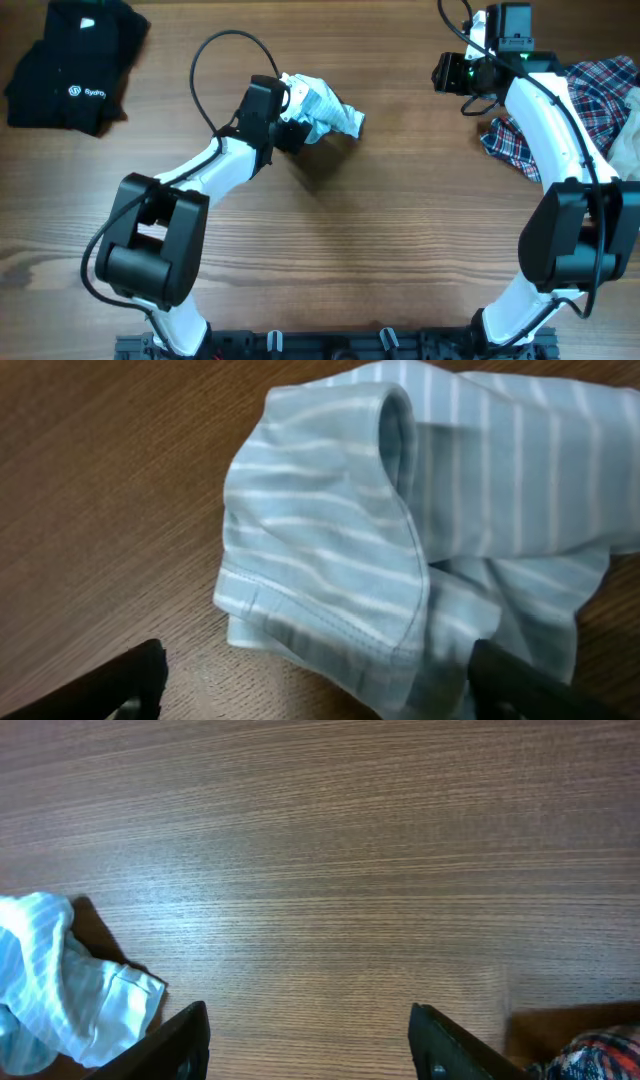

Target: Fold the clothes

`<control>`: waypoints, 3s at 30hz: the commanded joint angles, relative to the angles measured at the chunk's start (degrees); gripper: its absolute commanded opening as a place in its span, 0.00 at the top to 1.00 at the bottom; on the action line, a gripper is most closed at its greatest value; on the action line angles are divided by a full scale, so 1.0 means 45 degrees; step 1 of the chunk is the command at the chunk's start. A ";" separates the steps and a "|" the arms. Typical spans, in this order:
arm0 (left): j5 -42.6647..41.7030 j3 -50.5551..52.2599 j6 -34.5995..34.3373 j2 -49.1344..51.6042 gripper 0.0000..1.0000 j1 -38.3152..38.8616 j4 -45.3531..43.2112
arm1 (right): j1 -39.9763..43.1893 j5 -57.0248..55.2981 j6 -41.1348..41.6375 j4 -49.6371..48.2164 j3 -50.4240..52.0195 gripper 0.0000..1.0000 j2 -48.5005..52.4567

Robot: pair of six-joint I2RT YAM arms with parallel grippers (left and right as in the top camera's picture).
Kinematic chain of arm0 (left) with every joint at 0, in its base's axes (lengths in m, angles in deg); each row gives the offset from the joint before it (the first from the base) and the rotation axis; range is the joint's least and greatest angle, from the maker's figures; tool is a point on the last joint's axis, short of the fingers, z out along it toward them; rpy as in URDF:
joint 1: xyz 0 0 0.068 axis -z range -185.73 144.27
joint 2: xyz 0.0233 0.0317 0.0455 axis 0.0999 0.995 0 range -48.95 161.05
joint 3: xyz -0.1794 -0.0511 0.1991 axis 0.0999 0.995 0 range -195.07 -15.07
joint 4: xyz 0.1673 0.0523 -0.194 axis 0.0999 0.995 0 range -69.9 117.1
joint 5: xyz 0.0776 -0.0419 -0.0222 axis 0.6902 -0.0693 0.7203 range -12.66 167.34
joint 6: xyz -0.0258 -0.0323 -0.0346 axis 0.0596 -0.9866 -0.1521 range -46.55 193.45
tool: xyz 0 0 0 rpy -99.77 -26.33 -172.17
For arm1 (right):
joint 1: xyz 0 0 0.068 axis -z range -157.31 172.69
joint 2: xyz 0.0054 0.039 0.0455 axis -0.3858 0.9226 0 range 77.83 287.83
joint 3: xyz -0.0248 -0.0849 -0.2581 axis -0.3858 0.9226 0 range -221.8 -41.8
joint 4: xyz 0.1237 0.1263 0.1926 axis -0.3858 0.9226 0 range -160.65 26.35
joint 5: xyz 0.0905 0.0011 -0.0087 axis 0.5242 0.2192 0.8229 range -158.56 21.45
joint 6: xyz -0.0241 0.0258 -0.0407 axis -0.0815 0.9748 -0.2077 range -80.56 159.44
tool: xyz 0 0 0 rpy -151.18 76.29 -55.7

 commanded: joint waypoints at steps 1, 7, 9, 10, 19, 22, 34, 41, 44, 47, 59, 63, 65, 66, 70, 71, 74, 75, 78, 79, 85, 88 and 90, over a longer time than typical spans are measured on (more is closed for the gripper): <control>-0.0209 -0.0204 0.0442 0.0248 0.09 0.0029 -0.0087 | -0.0019 0.0219 -0.0073 0.0063 -0.0063 0.36 0.0044; -0.0204 -0.0204 0.0597 0.0573 0.15 0.0029 -0.0427 | -0.0024 0.0214 -0.0083 0.0233 -0.0063 0.36 0.0044; -0.0204 -0.0204 0.0602 0.0821 0.15 -0.0024 -0.0563 | -0.0024 0.0219 -0.0078 0.0248 -0.0063 0.36 0.0044; -0.0199 -0.0204 0.0612 0.0942 0.15 -0.0034 -0.0656 | -0.0024 0.0219 -0.0078 0.0253 -0.0063 0.36 0.0044; -0.0214 -0.0204 0.0680 0.1093 0.32 -0.0432 -0.0899 | -0.0024 0.0219 -0.0073 0.0340 -0.0063 0.37 0.0044; -0.0209 -0.0204 0.0685 0.1093 0.53 -0.0481 -0.0918 | -0.0024 0.0219 -0.0073 0.0389 -0.0063 0.37 0.0044; -0.0146 -0.0257 0.0544 0.0651 0.92 -0.0432 -0.0797 | -0.0024 0.0219 -0.0078 0.0520 -0.0063 0.37 0.0044; 0.0044 -0.0335 0.0185 -0.0850 0.96 -0.0316 0.0073 | -0.0024 0.0233 -0.0049 0.0549 -0.0063 0.37 0.0044; 0.0049 -0.0335 0.0029 -0.1919 0.96 -0.0068 0.0486 | -0.0024 0.0612 -0.0049 0.0573 -0.0063 0.38 0.0044; 0.0063 -0.0335 -0.0452 -0.2914 0.96 0.0160 0.0855 | -0.0024 0.0714 -0.0039 0.0578 -0.0063 0.38 0.0044; 0.0316 -0.0384 -0.0476 -0.6965 0.96 0.1957 0.1719 | -0.0024 0.0797 0.0044 0.1010 -0.0063 0.41 -0.0364; 0.1336 -0.0607 -0.0476 -0.7596 0.96 0.3113 0.1729 | -0.0024 0.0797 0.0044 0.1083 -0.0063 0.41 -0.0763; 0.1569 -0.0631 -0.0476 -0.7766 0.96 0.3677 0.1744 | -0.0024 0.0792 0.0044 0.1093 -0.0063 0.41 -0.0976; 0.1569 -0.0641 -0.0476 -0.7873 0.96 0.4046 0.1734 | -0.0019 0.0787 0.0044 0.1088 -0.0063 0.41 -0.1141; 0.1574 -0.0685 -0.0471 -0.8097 0.96 0.5421 0.1413 | 0.0107 0.0792 0.0058 0.1107 -0.0063 0.41 -0.1486; 0.1569 -0.0695 -0.0471 -0.8097 0.96 0.5620 0.1297 | 0.0214 0.0792 0.0112 0.1151 -0.0063 0.41 -0.1535; 0.1564 -0.0704 -0.0471 -0.8097 0.96 0.5916 0.0981 | 0.0675 0.0787 0.0641 0.1307 -0.0063 0.41 -0.1549; 0.1564 -0.0704 -0.0471 -0.8092 0.96 0.6008 0.0806 | 0.0996 0.0787 0.0748 0.1389 -0.0063 0.41 -0.1549; 0.1554 -0.0714 -0.0471 -0.8097 0.96 0.6130 0.0622 | 0.1753 0.0801 0.1394 0.1506 -0.0063 0.41 -0.1554; 0.1486 -0.0719 -0.0476 -0.8092 0.96 0.6164 0.0447 | 0.2186 0.0801 0.1394 0.1574 -0.0063 0.41 -0.1554; 0.1399 -0.0724 -0.0471 -0.8068 0.96 0.7057 -0.0563 | 0.2759 0.0850 0.1394 0.1705 -0.0063 0.41 -0.1554; 0.1205 -0.0724 -0.0481 -0.8034 0.96 0.7519 -0.0889 | 0.2759 0.0865 0.1394 0.1710 -0.0063 0.41 -0.1554; 0.1185 -0.0729 -0.0515 -0.7946 0.96 0.7791 -0.1083 | 0.2759 0.0899 0.1394 0.1715 -0.0063 0.41 -0.1554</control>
